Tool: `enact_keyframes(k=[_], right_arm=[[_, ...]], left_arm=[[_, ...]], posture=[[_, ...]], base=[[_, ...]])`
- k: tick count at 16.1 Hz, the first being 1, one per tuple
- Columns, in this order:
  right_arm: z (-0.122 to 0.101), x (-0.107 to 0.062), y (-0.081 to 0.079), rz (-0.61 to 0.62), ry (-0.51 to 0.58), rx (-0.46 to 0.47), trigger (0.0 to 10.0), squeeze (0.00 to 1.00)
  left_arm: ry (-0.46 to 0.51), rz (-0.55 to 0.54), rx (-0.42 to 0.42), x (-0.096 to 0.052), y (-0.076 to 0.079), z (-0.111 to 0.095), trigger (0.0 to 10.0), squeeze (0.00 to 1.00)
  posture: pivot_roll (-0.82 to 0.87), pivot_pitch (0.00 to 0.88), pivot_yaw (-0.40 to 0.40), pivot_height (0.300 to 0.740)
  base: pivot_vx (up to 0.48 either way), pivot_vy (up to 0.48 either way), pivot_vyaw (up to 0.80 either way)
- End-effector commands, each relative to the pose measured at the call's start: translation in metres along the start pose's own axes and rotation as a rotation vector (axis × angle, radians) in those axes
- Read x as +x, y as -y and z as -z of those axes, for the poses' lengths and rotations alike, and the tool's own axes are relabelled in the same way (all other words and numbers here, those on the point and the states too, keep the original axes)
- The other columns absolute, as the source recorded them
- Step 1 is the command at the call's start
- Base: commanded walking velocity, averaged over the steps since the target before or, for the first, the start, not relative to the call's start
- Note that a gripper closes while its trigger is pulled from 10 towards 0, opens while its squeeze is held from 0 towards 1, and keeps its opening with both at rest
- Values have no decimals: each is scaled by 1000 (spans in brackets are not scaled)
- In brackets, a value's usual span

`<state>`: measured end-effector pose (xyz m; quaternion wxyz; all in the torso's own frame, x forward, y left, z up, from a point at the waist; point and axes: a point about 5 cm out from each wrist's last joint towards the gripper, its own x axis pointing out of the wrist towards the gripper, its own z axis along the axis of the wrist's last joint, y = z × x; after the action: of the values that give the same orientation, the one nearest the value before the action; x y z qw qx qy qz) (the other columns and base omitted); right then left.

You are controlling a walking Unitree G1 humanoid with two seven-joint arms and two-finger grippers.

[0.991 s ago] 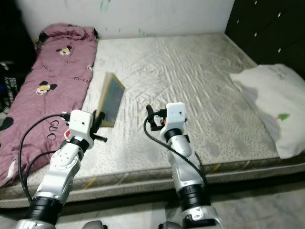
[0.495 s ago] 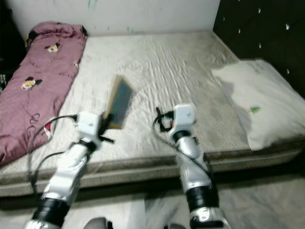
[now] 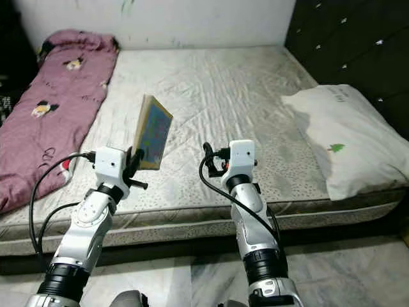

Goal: Clean up the room

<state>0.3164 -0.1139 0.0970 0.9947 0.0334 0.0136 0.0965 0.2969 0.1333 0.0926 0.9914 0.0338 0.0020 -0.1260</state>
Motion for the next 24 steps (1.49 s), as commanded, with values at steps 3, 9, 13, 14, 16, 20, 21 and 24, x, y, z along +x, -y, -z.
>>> enact_keyframes(k=[3,9,13,14,16,20,21,24], right_arm=[[-4,3,-1,-3,11,-6,10000,0],[-4,3,-1,-6,12,-8,10000,0],[-3,3,-1,-8,10,-9,10000,0],[-3,3,-1,-8,10,-8,10000,0],[-3,3,-1,-8,10,-8,10000,0],[-4,3,-2,-9,11,-9,10000,0],[-4,3,-2,-9,11,-8,10000,0],[-4,4,-1,-7,11,-6,10000,0]], left_arm=[[60,-2,-2,3,-1,-12,10000,0],[58,0,-5,2,-2,-12,10000,0],[56,3,-6,2,-2,-11,10000,0],[55,3,-6,2,-2,-11,10000,0],[54,6,-6,2,-2,-11,10000,0],[51,4,-3,2,-2,-11,10000,0],[53,4,-4,2,-2,-11,10000,0],[54,8,-5,3,-2,-12,10000,0]], posture=[[74,0,10,740],[77,0,9,740],[78,0,8,740],[78,0,8,740],[78,0,8,740],[80,0,9,740],[79,0,9,740],[78,0,10,740]], base=[[81,0,0],[279,0,0],[322,0,0],[322,0,0],[321,0,0],[311,0,0],[292,0,0],[279,0,0]])
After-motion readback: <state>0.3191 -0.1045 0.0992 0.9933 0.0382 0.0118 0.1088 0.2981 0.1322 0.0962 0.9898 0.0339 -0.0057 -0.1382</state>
